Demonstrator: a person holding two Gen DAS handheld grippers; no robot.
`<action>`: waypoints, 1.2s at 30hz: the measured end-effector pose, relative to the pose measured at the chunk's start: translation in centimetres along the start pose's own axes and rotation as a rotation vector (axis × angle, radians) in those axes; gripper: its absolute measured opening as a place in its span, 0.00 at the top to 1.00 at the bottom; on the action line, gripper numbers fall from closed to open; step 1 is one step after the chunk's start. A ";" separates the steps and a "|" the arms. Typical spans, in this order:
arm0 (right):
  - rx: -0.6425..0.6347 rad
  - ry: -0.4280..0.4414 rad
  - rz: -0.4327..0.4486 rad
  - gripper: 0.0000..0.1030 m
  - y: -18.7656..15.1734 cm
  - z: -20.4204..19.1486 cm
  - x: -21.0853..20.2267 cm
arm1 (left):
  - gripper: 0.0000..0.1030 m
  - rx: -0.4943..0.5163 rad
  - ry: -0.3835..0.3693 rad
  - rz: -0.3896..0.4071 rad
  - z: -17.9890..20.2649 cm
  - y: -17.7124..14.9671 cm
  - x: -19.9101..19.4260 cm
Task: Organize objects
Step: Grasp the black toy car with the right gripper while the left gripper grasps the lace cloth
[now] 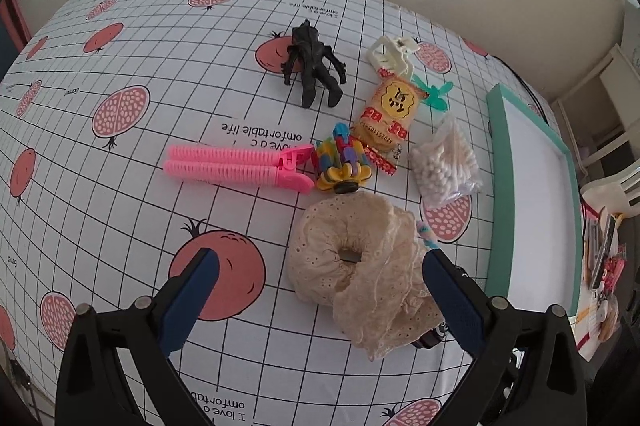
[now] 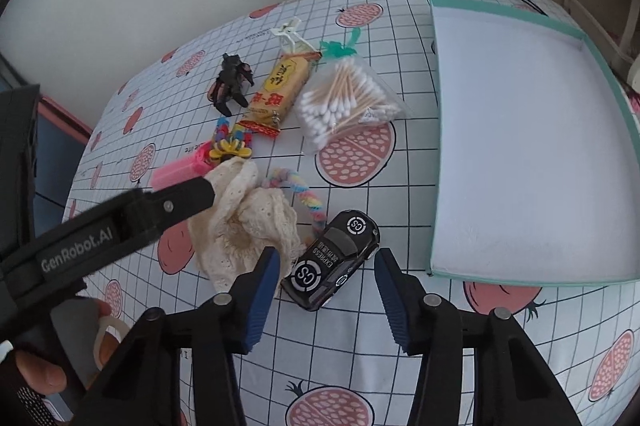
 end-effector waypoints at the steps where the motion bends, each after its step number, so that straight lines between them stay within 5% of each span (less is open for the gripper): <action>1: 0.005 -0.004 -0.001 0.50 0.1 0.1 0.2 | 0.07 0.000 0.001 -0.005 0.0 0.0 0.2; 22: -0.007 -0.007 -0.088 0.50 -0.5 -0.9 3.1 | 0.08 0.004 0.042 -0.104 -0.2 -1.0 3.8; 36: -0.056 -0.049 -0.070 0.50 -0.8 -1.2 3.1 | 0.12 -0.020 0.017 -0.115 -0.5 -1.2 4.6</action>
Point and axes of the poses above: each gripper's, at about its wrist camera, not at the fingertips, and x roughly the way its jaws point, z to its right, y to its top, the point moved 6 cm from there along x, roughly the way its jaws point, and after that the axes turned 12 degrees about -y, right-handed, at the moved point
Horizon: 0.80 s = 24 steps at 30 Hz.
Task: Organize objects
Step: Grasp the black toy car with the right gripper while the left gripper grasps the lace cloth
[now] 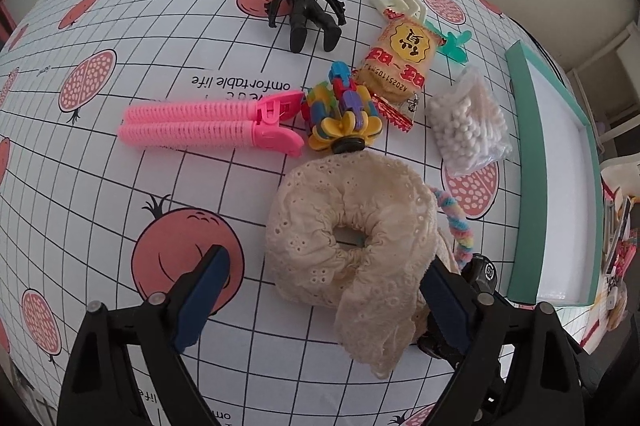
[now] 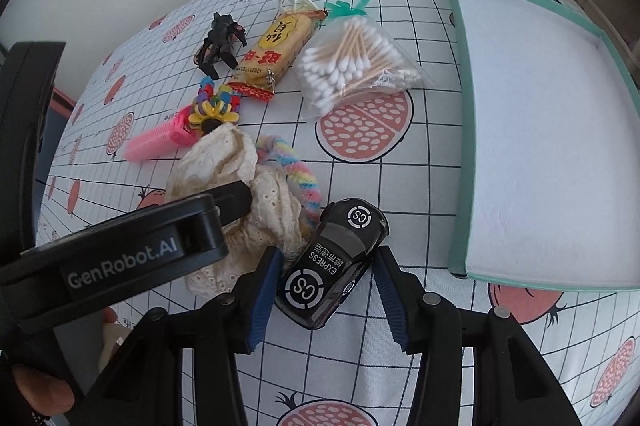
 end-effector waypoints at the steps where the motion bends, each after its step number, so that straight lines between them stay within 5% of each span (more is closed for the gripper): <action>1: 0.005 0.004 -0.001 0.51 0.0 0.1 0.0 | 0.13 0.001 0.000 0.003 -0.1 0.0 0.0; 9: 0.012 0.025 -0.010 0.53 0.0 0.3 0.0 | 0.23 0.005 -0.003 0.025 -0.3 0.2 -0.2; 14: 0.029 0.037 -0.027 0.56 -0.1 0.7 0.0 | 0.44 -0.021 -0.043 0.045 -0.9 0.4 -0.5; 24: 0.044 0.063 -0.041 0.59 0.0 1.1 0.1 | 0.67 -0.059 -0.102 0.065 -1.4 0.6 -0.7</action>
Point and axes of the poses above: each gripper's, at about its wrist camera, not at the fingertips, and x roughly the way its jaws point, z to its right, y to its top, the point moved 6 cm from there along x, roughly the way its jaws point, and after that the axes turned 12 degrees about -y, right-handed, at the moved point
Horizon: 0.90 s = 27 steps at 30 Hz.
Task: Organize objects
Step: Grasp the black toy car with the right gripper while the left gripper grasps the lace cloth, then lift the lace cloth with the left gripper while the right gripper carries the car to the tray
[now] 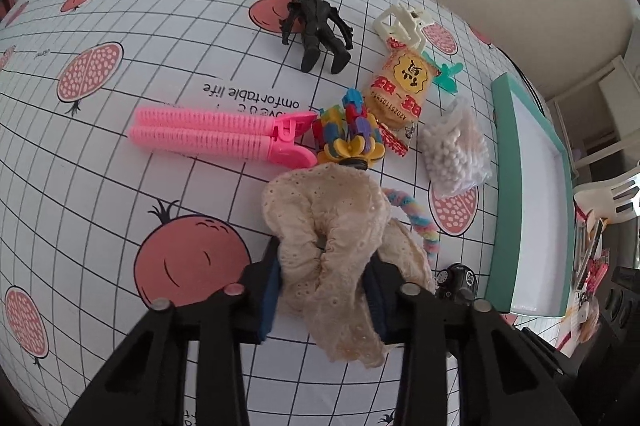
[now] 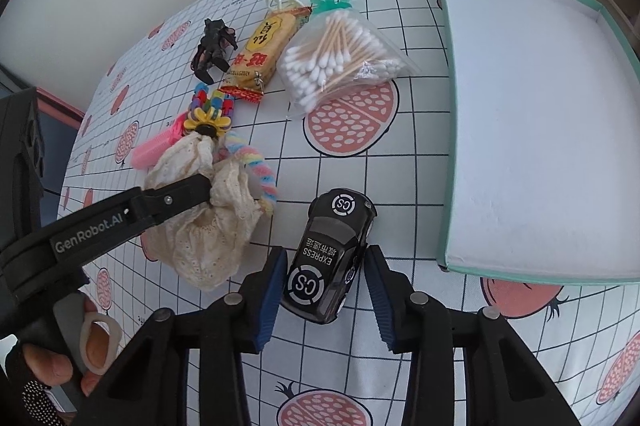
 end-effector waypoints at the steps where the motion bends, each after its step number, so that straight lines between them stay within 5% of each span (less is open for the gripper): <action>1: -0.002 0.000 0.000 0.59 0.0 0.0 0.0 | 0.68 0.000 0.001 0.003 -0.1 0.0 -0.1; 14: -0.009 -0.002 -0.004 0.62 0.0 0.0 0.0 | 0.73 -0.019 -0.015 0.046 -1.1 2.3 -0.9; 20: -0.001 0.000 0.007 0.66 0.0 0.3 -0.4 | 0.74 -0.003 -0.045 0.108 1.3 2.1 -1.5; 22: 0.005 0.006 0.019 0.68 0.2 0.4 -0.6 | 0.74 0.004 -0.061 0.130 1.5 0.6 -5.3; 27: 0.010 0.013 0.052 0.69 0.5 0.5 -1.5 | 0.74 0.020 -0.116 0.198 2.2 2.3 -5.6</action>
Point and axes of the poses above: each gripper's, at about its wrist camera, not at the fingertips, and x roughly the way its jaws point, z to its right, y to its top, the point moved 6 cm from there along x, roughly the way its jaws point, and after that the axes turned 12 degrees about -y, right-handed, at the moved point
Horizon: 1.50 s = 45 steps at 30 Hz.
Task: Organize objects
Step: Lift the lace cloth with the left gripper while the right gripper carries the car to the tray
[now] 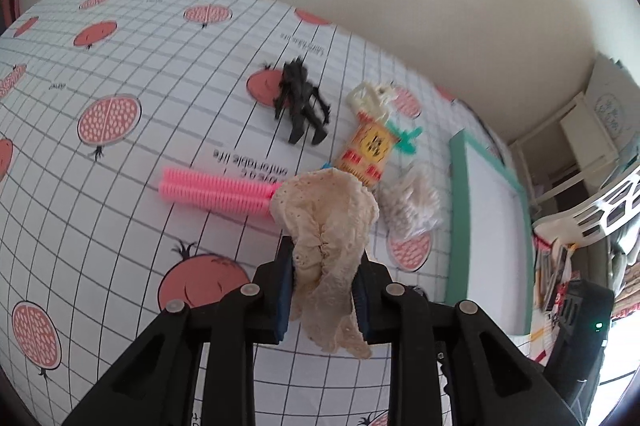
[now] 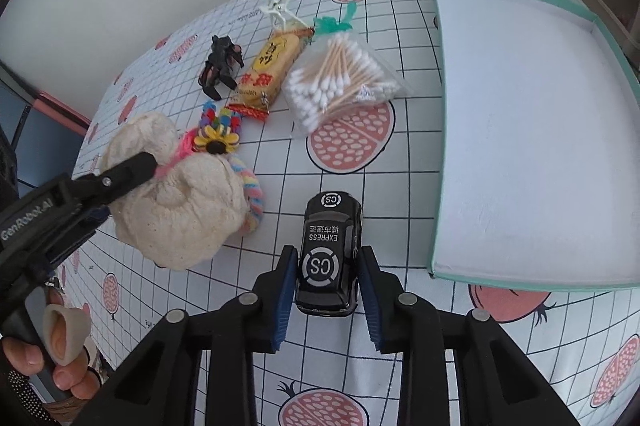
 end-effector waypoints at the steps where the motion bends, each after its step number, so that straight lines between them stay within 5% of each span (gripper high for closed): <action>1: 0.003 0.004 0.003 0.69 0.0 0.0 -0.1 | 0.74 0.003 -0.006 0.013 0.1 0.1 -0.2; 12: 0.021 0.012 0.064 0.69 0.7 0.3 -1.6 | 0.74 0.043 -0.062 0.156 1.5 1.5 -3.9; 25: 0.068 -0.024 0.210 0.69 3.6 1.8 -6.1 | 0.74 0.062 -0.099 0.171 4.9 2.8 -4.0; 45: 0.266 -0.098 0.351 0.69 9.8 12.8 -9.6 | 0.74 0.140 -0.127 0.091 14.0 3.3 2.9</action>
Point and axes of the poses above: each gripper's, at about its wrist camera, not at the fingertips, and x roughly the way its jaws point, z to its right, y to its top, the point moved 6 cm from there along x, roughly the way its jaws point, and after that the axes turned 12 degrees about -y, right-handed, at the moved point
